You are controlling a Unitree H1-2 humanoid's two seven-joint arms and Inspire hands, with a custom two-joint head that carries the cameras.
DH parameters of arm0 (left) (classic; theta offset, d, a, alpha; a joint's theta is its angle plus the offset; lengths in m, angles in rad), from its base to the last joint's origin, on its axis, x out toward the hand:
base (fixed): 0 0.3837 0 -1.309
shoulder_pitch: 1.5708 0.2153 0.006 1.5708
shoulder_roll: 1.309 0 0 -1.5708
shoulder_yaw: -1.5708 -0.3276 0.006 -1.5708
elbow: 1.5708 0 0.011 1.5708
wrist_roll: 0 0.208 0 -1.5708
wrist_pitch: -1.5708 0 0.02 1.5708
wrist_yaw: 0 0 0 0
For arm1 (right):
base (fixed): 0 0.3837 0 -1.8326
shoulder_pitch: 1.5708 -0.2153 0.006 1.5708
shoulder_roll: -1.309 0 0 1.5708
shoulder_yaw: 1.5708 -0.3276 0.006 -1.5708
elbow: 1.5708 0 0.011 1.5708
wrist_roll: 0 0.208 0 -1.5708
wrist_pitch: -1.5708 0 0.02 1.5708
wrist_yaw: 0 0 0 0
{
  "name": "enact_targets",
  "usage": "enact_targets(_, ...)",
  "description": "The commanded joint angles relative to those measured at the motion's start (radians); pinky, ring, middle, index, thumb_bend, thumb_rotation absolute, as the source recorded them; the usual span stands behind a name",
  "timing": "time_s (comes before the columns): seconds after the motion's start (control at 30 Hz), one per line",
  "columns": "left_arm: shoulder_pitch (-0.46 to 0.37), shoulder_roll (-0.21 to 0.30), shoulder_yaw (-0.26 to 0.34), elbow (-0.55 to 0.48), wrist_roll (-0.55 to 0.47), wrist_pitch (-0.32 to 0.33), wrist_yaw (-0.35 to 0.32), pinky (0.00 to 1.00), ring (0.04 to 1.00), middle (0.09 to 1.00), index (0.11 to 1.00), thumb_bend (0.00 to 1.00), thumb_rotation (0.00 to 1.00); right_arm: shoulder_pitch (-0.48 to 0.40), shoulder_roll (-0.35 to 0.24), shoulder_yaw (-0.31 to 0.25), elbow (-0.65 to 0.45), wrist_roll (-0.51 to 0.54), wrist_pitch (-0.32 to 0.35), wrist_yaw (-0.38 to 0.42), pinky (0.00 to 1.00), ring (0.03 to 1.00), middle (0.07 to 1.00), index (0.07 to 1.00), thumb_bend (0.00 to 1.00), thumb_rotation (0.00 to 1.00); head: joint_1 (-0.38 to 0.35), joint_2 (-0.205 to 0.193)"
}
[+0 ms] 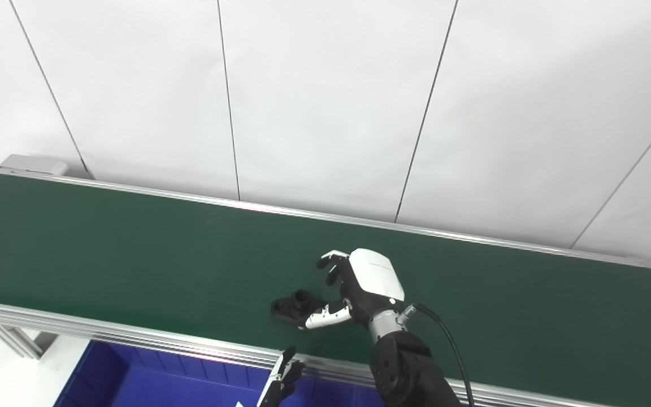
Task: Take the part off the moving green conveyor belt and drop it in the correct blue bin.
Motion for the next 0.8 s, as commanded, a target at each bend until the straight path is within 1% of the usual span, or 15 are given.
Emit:
enact_targets(0.0,0.017,-0.053,-0.036,-0.041,0.010,-0.024,0.020,0.90,0.924,0.930,1.000,0.62,0.88,-0.026,0.000,0.008,0.001,0.000,0.024,0.000,0.47,0.497,0.573,0.645,0.96,0.25,0.002,0.003)
enact_targets(0.17,0.021,-0.054,-0.037,-0.051,0.009,-0.019,0.018,0.90,0.918,0.926,1.000,0.62,0.88,-0.014,-0.013,0.023,0.030,0.010,0.052,0.055,0.48,0.484,0.517,0.607,0.95,0.23,0.000,0.010)
enact_targets(0.27,0.021,-0.051,-0.039,-0.060,0.007,-0.012,0.014,0.89,0.919,0.930,1.000,0.63,0.88,-0.011,-0.030,0.047,0.054,-0.001,0.071,0.089,0.51,0.521,0.544,0.582,0.93,0.24,0.000,0.019)
enact_targets(0.3,0.022,-0.051,-0.039,-0.062,0.005,-0.009,0.013,0.89,0.918,0.930,1.000,0.62,0.88,-0.009,-0.036,0.058,0.064,-0.010,0.070,0.083,0.43,0.469,0.511,0.562,0.91,0.22,0.000,0.019)
enact_targets(0.33,0.022,-0.051,-0.038,-0.062,0.003,-0.010,0.013,0.89,0.918,0.930,1.000,0.62,0.88,-0.004,-0.041,0.064,0.077,-0.015,0.068,0.069,0.41,0.458,0.504,0.558,0.91,0.21,0.000,0.024)
enact_targets(0.37,0.021,-0.052,-0.038,-0.063,0.002,-0.010,0.013,0.90,0.918,0.928,1.000,0.62,0.88,0.000,-0.044,0.069,0.086,-0.017,0.066,0.058,0.33,0.393,0.458,0.522,0.72,0.18,0.000,0.024)
enact_targets(0.4,0.021,-0.051,-0.038,-0.063,0.001,-0.012,0.013,0.90,0.918,0.927,1.000,0.62,0.88,0.003,-0.046,0.073,0.093,-0.019,0.066,0.048,0.29,0.360,0.435,0.504,0.63,0.16,-0.001,0.027)
enact_targets(0.43,0.020,-0.050,-0.038,-0.064,0.001,-0.013,0.013,0.91,0.918,0.926,1.000,0.62,0.88,0.004,-0.047,0.075,0.096,-0.019,0.067,0.044,0.25,0.334,0.419,0.492,0.57,0.15,-0.001,0.027)
enact_targets(0.47,0.020,-0.049,-0.037,-0.065,0.000,-0.011,0.012,0.91,0.918,0.926,1.000,0.62,0.88,0.006,-0.050,0.076,0.101,-0.020,0.075,0.045,0.24,0.325,0.413,0.488,0.55,0.14,-0.005,0.029)
enact_targets(0.5,0.020,-0.048,-0.037,-0.066,-0.001,-0.011,0.011,0.91,0.917,0.927,1.000,0.62,0.88,0.008,-0.053,0.078,0.106,-0.021,0.080,0.045,0.23,0.311,0.408,0.494,0.54,0.07,-0.007,0.030)
enact_targets(0.53,0.020,-0.047,-0.037,-0.068,0.001,-0.007,0.010,0.91,0.914,0.926,1.000,0.62,0.88,0.009,-0.057,0.081,0.109,-0.024,0.089,0.053,0.19,0.267,0.426,0.491,0.53,0.02,-0.008,0.030)
enact_targets(0.57,0.020,-0.045,-0.036,-0.069,0.001,-0.005,0.009,0.90,0.913,0.926,1.000,0.61,0.88,0.007,-0.061,0.087,0.111,-0.026,0.099,0.066,0.16,0.238,0.456,0.485,0.53,0.01,-0.011,0.031)
enact_targets(0.63,0.019,-0.045,-0.035,-0.069,0.001,-0.001,0.008,0.91,0.914,0.928,1.000,0.61,0.88,0.003,-0.068,0.094,0.111,-0.025,0.114,0.083,0.15,0.226,0.464,0.483,0.53,0.00,-0.014,0.032)
enact_targets(0.7,0.018,-0.044,-0.034,-0.067,-0.001,-0.002,0.009,0.91,0.914,0.925,1.000,0.61,0.88,0.006,-0.073,0.088,0.105,-0.008,0.115,0.085,0.14,0.214,0.469,0.482,0.53,0.00,-0.015,0.032)
enact_targets(0.77,0.016,-0.043,-0.033,-0.068,0.000,0.000,0.008,0.91,0.914,0.926,1.000,0.62,0.88,0.006,-0.074,0.082,0.099,0.005,0.127,0.090,0.16,0.240,0.471,0.483,0.53,0.00,-0.019,0.035)
